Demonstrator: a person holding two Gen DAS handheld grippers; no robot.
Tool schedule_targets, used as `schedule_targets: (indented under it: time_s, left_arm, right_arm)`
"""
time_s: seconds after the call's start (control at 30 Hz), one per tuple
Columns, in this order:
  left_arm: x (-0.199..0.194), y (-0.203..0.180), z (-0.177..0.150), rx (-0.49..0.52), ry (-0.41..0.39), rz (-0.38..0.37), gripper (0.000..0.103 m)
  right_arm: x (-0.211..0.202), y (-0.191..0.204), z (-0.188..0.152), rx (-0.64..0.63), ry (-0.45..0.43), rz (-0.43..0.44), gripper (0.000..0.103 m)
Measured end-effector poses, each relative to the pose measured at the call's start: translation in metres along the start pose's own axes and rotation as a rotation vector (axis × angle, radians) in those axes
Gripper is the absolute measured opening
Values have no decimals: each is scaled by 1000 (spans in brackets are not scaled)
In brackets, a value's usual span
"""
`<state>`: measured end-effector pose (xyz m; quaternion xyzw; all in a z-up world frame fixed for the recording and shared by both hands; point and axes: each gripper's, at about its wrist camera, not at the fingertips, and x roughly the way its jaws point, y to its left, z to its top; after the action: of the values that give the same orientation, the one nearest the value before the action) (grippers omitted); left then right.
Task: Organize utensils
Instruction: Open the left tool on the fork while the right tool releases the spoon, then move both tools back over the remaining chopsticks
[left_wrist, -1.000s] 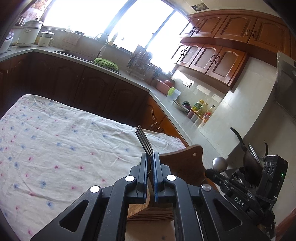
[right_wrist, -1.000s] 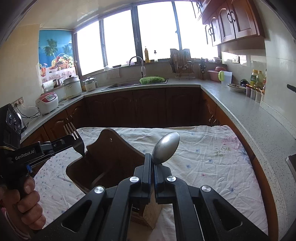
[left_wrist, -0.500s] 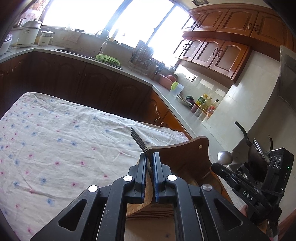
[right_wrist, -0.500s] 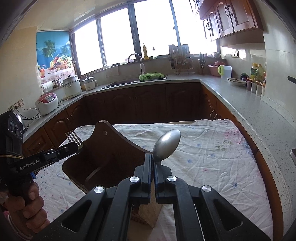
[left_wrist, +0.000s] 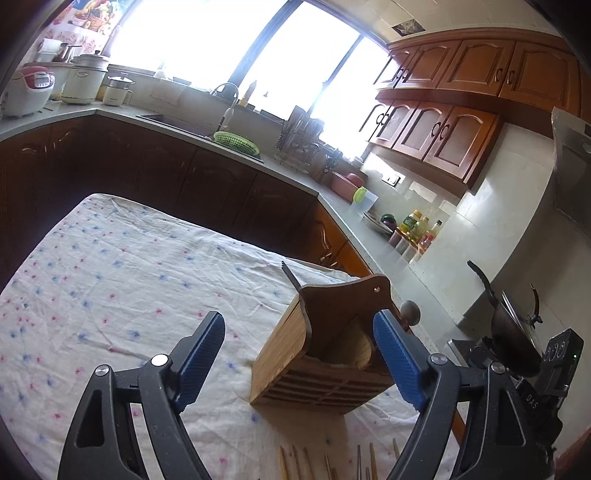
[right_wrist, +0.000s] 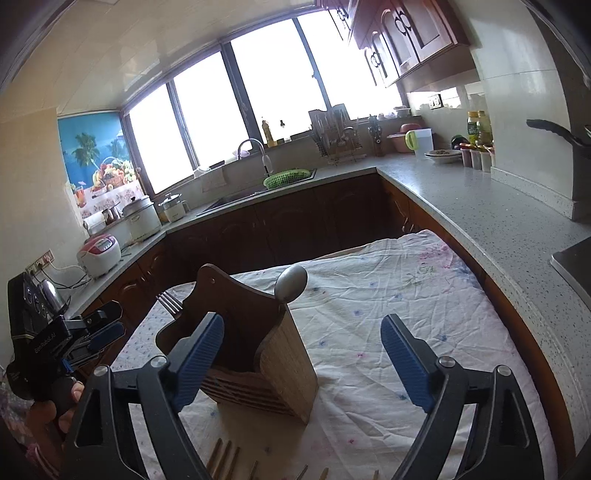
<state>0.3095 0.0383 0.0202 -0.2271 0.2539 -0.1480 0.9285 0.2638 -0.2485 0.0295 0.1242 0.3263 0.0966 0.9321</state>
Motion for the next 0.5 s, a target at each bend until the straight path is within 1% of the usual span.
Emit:
schedule_targets:
  time_s: [0.07,0.13,0.33,0.5]
  left_arm:
    - [-17,1,-11,4,-7,18,91]
    - [-31,1,-19,6,-9,30,93]
    - [-80,5,-46,-11,10,49,94]
    - [-116,6,-65,9,26,72,94]
  right_arm:
    - [-13,0,-4,8,-8,2,95]
    - [-26,0,-11,18,-16,6,95]
    - [-66,2,-35,37,-31,2,97]
    - [-93,5,-60,32,-25,-14,99]
